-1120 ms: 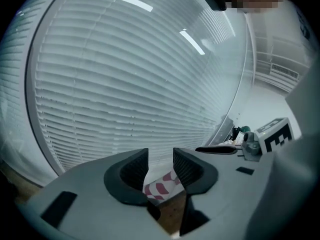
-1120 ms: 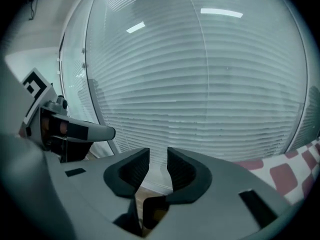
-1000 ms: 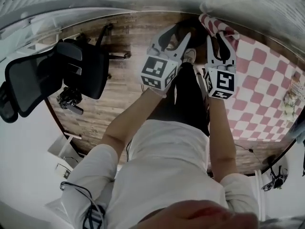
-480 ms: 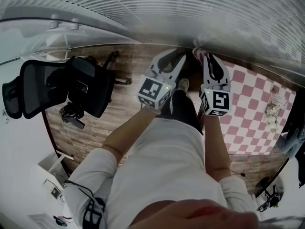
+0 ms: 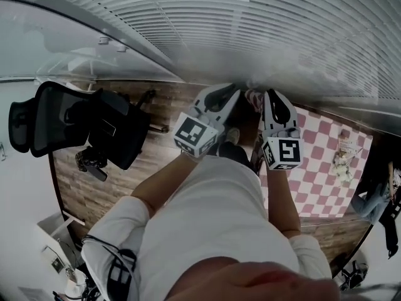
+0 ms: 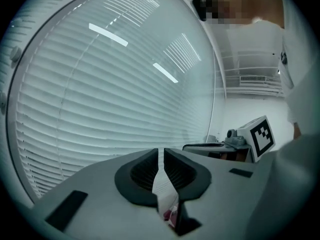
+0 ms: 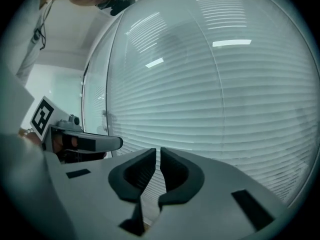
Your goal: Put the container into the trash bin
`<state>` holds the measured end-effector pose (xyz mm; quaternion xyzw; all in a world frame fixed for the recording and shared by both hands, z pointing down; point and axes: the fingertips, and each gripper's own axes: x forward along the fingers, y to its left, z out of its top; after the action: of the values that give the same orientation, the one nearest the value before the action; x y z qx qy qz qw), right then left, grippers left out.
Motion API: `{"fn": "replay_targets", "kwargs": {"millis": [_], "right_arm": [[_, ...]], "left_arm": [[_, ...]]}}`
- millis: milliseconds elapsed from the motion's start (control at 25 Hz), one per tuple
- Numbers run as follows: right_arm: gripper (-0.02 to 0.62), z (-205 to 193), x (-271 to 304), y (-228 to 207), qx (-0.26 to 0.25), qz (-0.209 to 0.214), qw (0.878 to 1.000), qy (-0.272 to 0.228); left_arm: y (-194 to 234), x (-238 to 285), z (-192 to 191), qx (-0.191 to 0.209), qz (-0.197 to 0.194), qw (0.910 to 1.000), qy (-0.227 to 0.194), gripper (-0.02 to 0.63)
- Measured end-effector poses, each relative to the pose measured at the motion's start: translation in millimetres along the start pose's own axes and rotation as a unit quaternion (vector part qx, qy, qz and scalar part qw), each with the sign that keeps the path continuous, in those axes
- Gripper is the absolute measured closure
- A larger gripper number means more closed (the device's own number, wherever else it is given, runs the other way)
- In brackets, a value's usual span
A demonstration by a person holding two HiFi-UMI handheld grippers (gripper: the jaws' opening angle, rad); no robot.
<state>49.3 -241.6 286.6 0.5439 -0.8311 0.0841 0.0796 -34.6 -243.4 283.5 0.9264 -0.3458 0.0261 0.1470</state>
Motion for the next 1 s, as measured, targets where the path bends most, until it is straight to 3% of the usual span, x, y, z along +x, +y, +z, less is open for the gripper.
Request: {"fn": "replay_targets", "kwargs": {"millis": [480,1000], "right_arm": [[0.552,80,-35,23,-0.014,0.053,0.998,-0.037],[0.563,111,-60,41,-0.032,0.103,0.992,-0.057]], "left_arm": [[-43,-23,72,0.051,-0.056,0.9954,-0.059,0.572],[-64,-28,88,0.032,-0.076,0.9946,-0.062,0.574]]}}
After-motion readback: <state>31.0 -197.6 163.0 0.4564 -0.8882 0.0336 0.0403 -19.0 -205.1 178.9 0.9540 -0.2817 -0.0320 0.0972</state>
